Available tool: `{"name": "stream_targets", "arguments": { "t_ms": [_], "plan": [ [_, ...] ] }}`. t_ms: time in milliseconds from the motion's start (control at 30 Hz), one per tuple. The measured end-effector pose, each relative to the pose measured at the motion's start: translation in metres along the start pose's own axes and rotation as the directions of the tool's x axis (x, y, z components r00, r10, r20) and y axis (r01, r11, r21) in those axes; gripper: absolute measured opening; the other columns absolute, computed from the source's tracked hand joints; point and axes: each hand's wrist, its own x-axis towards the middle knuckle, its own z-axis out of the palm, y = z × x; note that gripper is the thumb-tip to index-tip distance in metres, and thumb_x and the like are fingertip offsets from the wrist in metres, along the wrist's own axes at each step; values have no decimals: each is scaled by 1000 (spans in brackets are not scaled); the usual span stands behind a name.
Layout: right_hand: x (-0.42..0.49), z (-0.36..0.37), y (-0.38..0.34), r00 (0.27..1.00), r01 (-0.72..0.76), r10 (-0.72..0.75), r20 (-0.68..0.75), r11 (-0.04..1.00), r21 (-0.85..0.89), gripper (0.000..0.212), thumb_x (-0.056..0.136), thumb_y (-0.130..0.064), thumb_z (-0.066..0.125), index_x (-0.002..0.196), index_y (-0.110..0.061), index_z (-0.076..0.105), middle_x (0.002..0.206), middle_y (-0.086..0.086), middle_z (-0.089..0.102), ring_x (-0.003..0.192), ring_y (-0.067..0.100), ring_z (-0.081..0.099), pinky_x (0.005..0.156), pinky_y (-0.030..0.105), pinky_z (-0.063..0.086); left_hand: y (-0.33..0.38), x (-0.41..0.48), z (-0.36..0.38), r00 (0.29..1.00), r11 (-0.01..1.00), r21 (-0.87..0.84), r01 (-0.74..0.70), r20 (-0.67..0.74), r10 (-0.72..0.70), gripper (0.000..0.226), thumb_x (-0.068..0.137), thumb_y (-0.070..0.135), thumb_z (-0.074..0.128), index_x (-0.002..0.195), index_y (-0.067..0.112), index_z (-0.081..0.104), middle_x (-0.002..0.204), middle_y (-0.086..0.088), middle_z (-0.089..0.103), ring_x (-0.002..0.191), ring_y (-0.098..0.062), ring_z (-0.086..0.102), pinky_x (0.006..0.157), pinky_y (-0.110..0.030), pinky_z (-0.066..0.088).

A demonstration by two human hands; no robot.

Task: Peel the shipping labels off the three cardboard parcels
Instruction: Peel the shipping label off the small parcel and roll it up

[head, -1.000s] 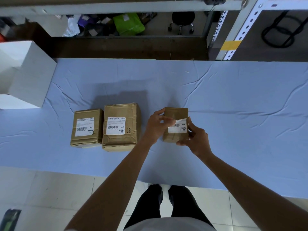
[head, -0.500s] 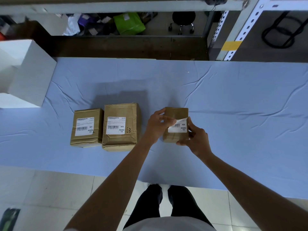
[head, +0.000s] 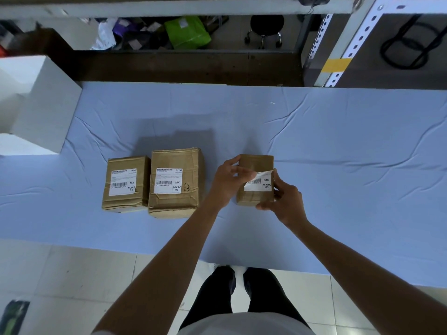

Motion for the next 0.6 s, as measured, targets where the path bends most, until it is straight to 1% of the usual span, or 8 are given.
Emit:
{"name": "stream_targets", "arguments": {
  "t_ms": [67,100,167,267,333,433,500,600],
  "plan": [
    [0,-1,0,1000,2,-2,-2,1000,-8,101,58,-5,89,146,-21,41,113,-3,71,95,10,69,73,9,54,-1,0,0,1000,1000,-12,5,6,-5,54,79,14,76,128,17,54,99,-2,71,114,-24,60,103,-47,47],
    [0,-1,-1,1000,2,-2,-1,1000,-10,100,58,-5,89,145,-20,41,113,-2,71,95,10,69,73,9,53,-1,0,0,1000,1000,-17,7,8,-7,55,79,14,75,129,15,54,99,-1,70,114,-24,60,103,-47,47],
    [0,-1,-1,1000,4,-4,1,1000,-13,100,58,-5,89,145,-19,42,114,-2,71,95,10,69,73,9,53,-2,1,0,1000,1000,-28,10,7,-10,49,79,13,76,124,10,58,99,2,69,115,-24,60,104,-49,46],
    [0,-1,-1,1000,5,-5,5,1000,-13,100,58,-5,89,145,-19,41,115,-2,70,96,11,69,73,9,53,-1,1,0,1000,999,-45,9,5,-8,53,78,12,76,127,3,57,92,15,67,113,-23,61,103,-51,46],
    [0,0,-1,1000,4,-4,3,1000,-7,100,58,-5,89,145,-19,41,115,-2,70,95,10,69,73,8,53,0,0,-1,1000,999,-48,-1,8,1,50,78,11,76,124,1,60,89,21,66,109,-22,62,102,-52,46],
    [-1,0,-1,1000,10,-10,3,1000,-11,99,58,-5,89,144,-19,43,115,-3,71,94,9,69,74,10,54,0,1,-2,1000,999,-41,-12,15,12,39,77,11,76,115,7,66,87,20,70,105,-23,65,99,-52,49],
    [-1,-1,-1,1000,7,-7,2,1000,-10,100,57,-4,89,144,-20,42,112,-4,71,91,7,68,72,5,51,0,1,-1,1000,999,-42,-22,20,22,30,77,10,77,105,15,69,83,21,72,96,-16,68,96,-52,51],
    [-1,-1,-2,1000,4,-3,2,1000,-18,99,57,-4,89,144,-19,44,110,-5,71,85,1,66,67,-1,46,0,0,-1,999,999,-36,-31,18,32,35,76,9,77,109,10,67,75,28,70,80,1,70,94,-47,53]
  ]
}}
